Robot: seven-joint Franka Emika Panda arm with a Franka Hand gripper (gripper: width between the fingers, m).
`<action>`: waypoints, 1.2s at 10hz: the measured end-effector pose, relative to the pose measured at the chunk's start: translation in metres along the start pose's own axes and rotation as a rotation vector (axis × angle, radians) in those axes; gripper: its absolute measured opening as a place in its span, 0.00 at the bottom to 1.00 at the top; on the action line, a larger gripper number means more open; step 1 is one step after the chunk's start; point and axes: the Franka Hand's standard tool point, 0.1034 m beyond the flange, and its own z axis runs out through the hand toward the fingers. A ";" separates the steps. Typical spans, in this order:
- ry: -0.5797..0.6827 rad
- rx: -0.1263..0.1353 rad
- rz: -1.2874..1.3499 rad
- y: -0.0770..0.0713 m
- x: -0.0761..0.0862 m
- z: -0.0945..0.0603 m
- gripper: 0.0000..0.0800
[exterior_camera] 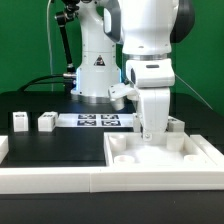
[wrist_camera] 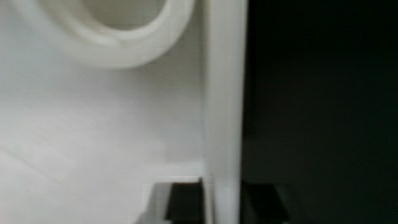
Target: Assemble square table
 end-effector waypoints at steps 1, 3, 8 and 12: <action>0.000 0.000 0.001 0.000 0.000 0.000 0.19; 0.000 0.001 0.003 0.000 -0.002 0.000 0.65; -0.009 -0.034 0.144 -0.009 0.009 -0.029 0.81; -0.009 -0.052 0.192 -0.014 0.023 -0.041 0.81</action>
Offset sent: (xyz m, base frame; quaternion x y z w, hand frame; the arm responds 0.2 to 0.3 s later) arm -0.0045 -0.0203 0.0083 0.0195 -0.0134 -0.0080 0.9997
